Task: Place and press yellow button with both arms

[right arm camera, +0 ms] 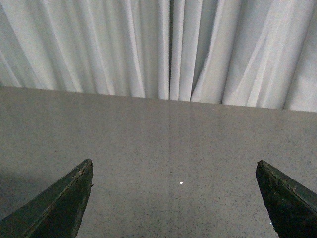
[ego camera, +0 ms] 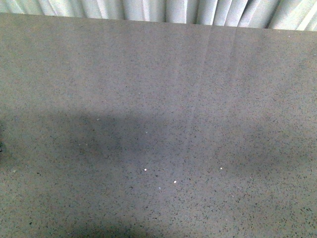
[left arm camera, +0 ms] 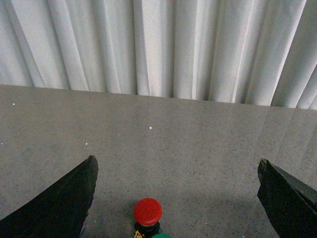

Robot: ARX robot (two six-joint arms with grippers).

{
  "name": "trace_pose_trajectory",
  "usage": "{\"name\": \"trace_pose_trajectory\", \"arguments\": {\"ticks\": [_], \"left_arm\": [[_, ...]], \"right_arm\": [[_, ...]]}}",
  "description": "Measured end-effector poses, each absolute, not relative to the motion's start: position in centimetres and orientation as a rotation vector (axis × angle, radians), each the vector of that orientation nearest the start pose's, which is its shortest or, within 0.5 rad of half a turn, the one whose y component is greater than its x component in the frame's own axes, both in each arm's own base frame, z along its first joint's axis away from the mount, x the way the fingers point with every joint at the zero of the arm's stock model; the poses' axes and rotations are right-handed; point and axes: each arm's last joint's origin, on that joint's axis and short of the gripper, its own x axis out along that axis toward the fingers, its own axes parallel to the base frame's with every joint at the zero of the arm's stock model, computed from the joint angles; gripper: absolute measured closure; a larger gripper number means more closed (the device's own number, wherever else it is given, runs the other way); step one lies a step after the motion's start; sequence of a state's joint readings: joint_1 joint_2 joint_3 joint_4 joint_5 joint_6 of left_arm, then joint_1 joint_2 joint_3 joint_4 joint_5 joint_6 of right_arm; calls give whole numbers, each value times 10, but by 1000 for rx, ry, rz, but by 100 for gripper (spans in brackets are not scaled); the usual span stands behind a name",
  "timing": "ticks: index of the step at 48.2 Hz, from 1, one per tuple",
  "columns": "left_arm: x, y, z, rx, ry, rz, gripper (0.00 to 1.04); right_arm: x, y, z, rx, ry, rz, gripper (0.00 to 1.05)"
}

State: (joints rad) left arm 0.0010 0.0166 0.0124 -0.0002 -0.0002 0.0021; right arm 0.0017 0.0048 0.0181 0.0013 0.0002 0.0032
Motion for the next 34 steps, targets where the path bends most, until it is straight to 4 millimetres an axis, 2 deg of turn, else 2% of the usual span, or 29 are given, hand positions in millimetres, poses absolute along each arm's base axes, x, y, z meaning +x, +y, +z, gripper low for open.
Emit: {"name": "trace_pose_trajectory", "arguments": {"ticks": [16,19,22,28,34], "left_arm": [[98,0,166,2,14,-10,9],[99,-1,167,-29,269,-141,9],[108,0,169,-63,452,-190,9],[128,3,173,-48,458,-177,9],[157,13,174,-16,431,-124,9]], "right_arm": [[97,0,169,3,-15,2,9],[97,0,169,3,-15,0,9],[97,0,169,3,-15,2,9],[97,0,169,3,-15,0,9],[97,0,169,3,-15,0,9]]}}
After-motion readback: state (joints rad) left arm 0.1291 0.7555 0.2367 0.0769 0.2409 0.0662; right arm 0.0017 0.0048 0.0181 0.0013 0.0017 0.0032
